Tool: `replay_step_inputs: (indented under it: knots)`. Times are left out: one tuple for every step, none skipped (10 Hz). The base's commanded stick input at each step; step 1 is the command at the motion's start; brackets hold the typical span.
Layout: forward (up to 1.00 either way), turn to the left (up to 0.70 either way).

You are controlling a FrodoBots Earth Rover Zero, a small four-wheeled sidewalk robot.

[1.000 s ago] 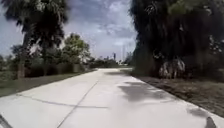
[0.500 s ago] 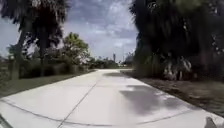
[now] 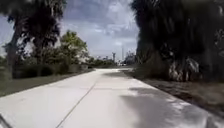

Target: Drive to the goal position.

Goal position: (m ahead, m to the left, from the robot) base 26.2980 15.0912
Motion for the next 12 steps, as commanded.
replay_step_inputs:
  knots:
    - [0.70, 0.00]
    - [0.70, 0.00]
    - [0.70, 0.00]
    - [0.70, 0.00]
    - [0.70, 0.00]
    - [0.70, 0.00]
    - [0.70, 0.00]
    - [0.70, 0.34]
    - [0.70, 0.31]
    - [0.70, 0.06]
    - [0.70, 0.00]
    - [0.70, 0.00]
